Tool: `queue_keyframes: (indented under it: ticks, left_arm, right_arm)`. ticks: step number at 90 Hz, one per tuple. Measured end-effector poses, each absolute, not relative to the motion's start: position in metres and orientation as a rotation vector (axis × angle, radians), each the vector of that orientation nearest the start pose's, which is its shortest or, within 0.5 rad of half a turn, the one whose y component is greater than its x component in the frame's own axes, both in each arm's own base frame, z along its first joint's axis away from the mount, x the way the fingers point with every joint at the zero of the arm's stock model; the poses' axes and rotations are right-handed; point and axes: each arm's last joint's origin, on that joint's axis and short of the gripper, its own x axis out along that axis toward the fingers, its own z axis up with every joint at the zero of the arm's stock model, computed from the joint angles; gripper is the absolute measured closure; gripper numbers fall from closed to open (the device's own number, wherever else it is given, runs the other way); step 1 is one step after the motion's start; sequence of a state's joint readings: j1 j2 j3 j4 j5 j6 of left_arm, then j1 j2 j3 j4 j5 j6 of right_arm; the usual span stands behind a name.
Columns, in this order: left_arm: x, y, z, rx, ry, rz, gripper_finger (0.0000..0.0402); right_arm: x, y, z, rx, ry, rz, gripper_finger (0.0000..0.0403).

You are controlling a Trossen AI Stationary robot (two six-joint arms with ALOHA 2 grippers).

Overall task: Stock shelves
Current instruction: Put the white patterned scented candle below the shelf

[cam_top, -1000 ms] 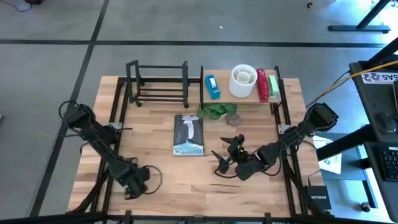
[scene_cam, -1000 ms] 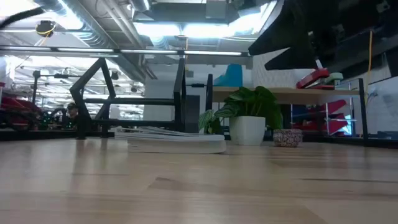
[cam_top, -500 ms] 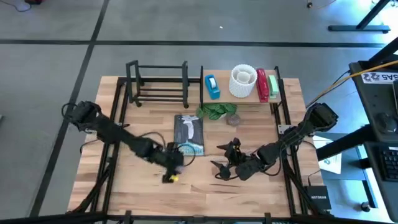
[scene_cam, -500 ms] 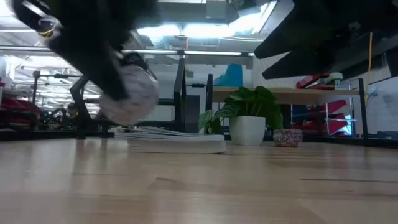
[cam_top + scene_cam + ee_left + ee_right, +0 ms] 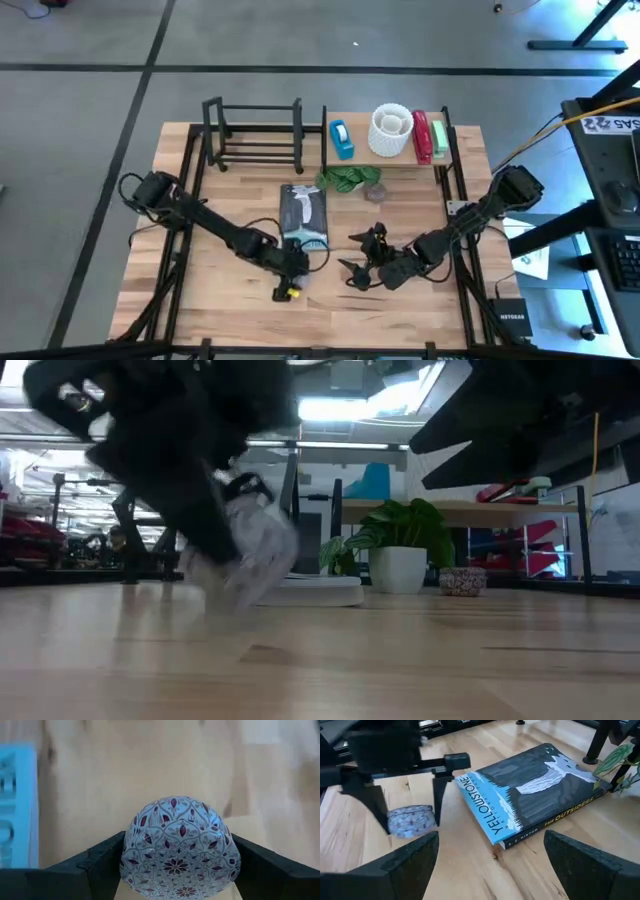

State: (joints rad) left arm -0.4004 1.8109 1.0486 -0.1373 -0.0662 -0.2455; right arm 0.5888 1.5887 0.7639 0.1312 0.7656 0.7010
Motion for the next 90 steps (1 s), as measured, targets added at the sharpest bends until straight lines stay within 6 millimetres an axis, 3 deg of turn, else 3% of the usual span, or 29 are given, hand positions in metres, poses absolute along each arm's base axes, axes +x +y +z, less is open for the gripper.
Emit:
queue_keyframes:
  ticks: [32, 64, 90]
  left_arm:
    - [0.34, -0.139, 0.168, 0.081, 0.878, -0.221, 0.0103]
    - [0.344, -0.141, 0.172, 0.05, 0.816, -0.226, 0.0102]
    - [0.344, -0.131, 0.168, -0.025, 0.882, -0.187, 0.0102]
  right_arm:
    - [0.263, 0.152, 0.171, 0.253, 0.457, -0.329, 0.0059]
    - [0.263, 0.152, 0.171, 0.253, 0.457, -0.33, 0.0059]
    - [0.263, 0.152, 0.171, 0.249, 0.453, -0.337, 0.0059]
